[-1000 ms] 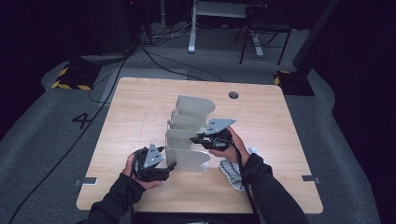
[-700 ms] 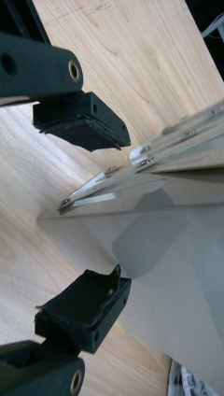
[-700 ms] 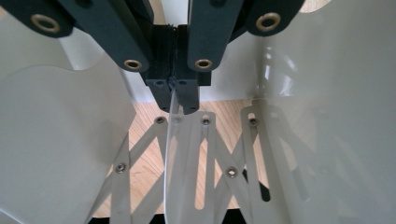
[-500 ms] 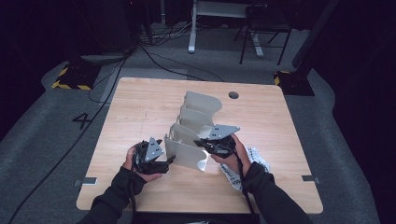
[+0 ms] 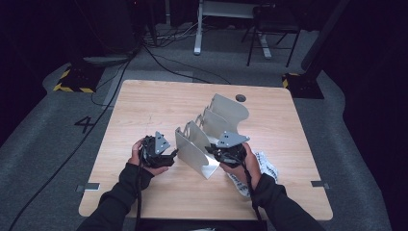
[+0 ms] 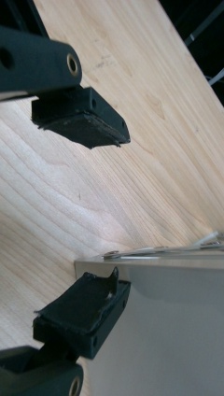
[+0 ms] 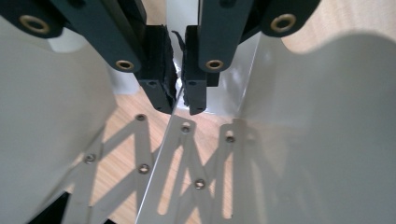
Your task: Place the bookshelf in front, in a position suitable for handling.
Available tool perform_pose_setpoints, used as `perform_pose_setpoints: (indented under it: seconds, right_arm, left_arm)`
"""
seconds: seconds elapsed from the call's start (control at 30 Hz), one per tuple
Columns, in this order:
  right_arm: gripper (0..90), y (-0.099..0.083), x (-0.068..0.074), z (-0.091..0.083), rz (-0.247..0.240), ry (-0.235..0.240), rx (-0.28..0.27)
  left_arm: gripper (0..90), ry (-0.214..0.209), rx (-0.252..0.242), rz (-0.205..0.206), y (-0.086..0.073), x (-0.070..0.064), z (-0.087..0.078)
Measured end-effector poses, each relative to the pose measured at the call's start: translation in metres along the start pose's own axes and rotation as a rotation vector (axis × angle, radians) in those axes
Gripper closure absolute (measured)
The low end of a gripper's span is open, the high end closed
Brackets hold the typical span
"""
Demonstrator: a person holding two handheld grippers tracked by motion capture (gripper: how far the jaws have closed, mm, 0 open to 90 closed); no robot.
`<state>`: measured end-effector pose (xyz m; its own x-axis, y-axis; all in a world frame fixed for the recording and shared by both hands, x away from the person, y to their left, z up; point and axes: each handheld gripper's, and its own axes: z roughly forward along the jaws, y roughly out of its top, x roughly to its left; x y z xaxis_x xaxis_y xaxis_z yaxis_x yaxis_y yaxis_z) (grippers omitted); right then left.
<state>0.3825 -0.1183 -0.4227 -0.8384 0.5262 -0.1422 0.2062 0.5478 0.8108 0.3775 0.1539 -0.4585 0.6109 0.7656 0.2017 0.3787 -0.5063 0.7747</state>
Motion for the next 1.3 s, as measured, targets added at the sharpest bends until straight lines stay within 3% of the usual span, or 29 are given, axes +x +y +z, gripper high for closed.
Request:
perform_pose_setpoints:
  seconds: [0.27,0.33,0.43,0.6,0.73,0.93,1.0,1.03,1.13,1.3]
  right_arm:
    - [79.6,-0.003,0.010,-0.012,-0.025,0.010,0.015]
    - [79.1,-0.004,0.011,-0.016,-0.024,0.019,0.003]
    - [80.5,-0.004,0.009,-0.026,-0.021,0.050,-0.029]
    - [73.8,-0.008,0.003,-0.047,-0.029,0.006,-0.064]
    - [69.2,-0.016,-0.010,-0.070,-0.011,-0.047,-0.091]
    - [65.0,-0.037,-0.043,-0.104,0.055,-0.205,-0.107]
    - [62.9,-0.044,-0.054,-0.111,0.093,-0.253,-0.111]
    - [61.9,-0.048,-0.060,-0.114,0.115,-0.271,-0.109]
    - [58.6,-0.055,-0.072,-0.114,0.119,-0.360,-0.080]
    - [53.8,-0.059,-0.086,-0.108,0.156,-0.387,-0.077]
  left_arm:
    - [33.8,0.021,-0.026,-0.030,0.013,0.009,0.014]
    - [34.0,-0.007,-0.032,-0.079,0.016,0.013,0.019]
    - [34.1,-0.020,-0.032,-0.078,0.018,0.013,0.025]
    - [32.0,-0.033,-0.036,-0.069,0.017,0.007,0.017]
    - [29.9,-0.050,-0.028,-0.078,0.009,0.001,-0.001]
    - [27.6,-0.094,-0.009,-0.051,-0.008,-0.016,-0.026]
    - [26.5,-0.128,0.009,-0.061,-0.014,-0.021,-0.030]
    - [25.5,-0.151,0.022,-0.064,-0.019,-0.026,-0.032]
    - [23.5,-0.199,0.034,-0.046,-0.023,-0.042,-0.033]
    - [22.7,-0.257,0.009,-0.032,-0.015,-0.063,-0.027]
